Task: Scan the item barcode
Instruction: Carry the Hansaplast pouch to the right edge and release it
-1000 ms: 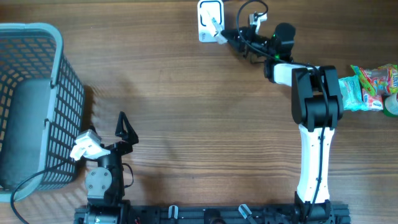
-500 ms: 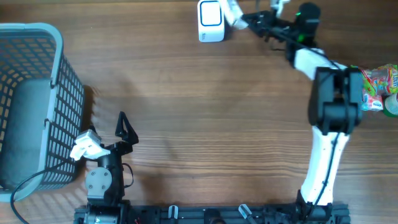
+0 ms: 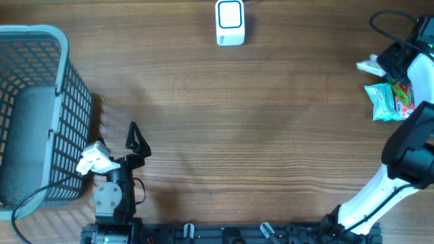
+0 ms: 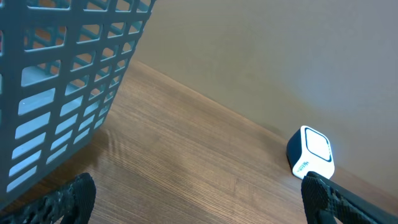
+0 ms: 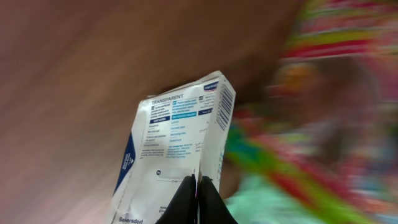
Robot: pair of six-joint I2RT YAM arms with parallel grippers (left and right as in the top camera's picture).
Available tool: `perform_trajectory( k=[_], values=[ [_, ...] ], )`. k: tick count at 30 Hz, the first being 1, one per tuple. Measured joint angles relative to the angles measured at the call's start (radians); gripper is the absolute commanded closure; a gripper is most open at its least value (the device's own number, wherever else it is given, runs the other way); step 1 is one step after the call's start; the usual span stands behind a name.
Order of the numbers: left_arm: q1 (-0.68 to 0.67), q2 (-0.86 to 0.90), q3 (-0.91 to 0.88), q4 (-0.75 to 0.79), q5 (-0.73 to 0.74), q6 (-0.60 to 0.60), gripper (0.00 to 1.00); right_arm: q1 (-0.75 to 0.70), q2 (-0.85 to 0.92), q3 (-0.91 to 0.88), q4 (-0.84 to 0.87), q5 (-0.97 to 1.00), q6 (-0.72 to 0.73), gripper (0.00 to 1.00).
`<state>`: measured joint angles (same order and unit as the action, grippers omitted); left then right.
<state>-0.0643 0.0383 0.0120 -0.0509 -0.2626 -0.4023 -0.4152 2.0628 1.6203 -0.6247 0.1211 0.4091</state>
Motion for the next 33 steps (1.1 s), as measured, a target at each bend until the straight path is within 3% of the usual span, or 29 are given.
perform_trajectory(
  k=[3, 8, 13, 18, 30, 33],
  values=[
    [0.0, 0.0, 0.0, 0.0, 0.0, 0.0, 0.0, -0.006, 0.0, -0.006, -0.014, 0.099, 0.001, 0.0],
    [0.0, 0.0, 0.0, 0.0, 0.0, 0.0, 0.0, -0.006, -0.071, -0.006, -0.099, 0.079, 0.021, 0.0],
    [0.0, 0.0, 0.0, 0.0, 0.0, 0.0, 0.0, -0.006, -0.607, 0.034, -0.172, -0.146, -0.044, 0.0],
    [0.0, 0.0, 0.0, 0.0, 0.0, 0.0, 0.0, -0.006, -0.874, 0.054, -0.192, -0.199, -0.049, 0.0],
    [0.0, 0.0, 0.0, 0.0, 0.0, 0.0, 0.0, -0.006, -0.924, 0.047, -0.267, -0.234, -0.04, 0.01],
    [0.0, 0.0, 0.0, 0.0, 0.0, 0.0, 0.0, -0.006, -0.924, 0.009, -0.2, -0.254, 0.082, 0.0]
  ],
)
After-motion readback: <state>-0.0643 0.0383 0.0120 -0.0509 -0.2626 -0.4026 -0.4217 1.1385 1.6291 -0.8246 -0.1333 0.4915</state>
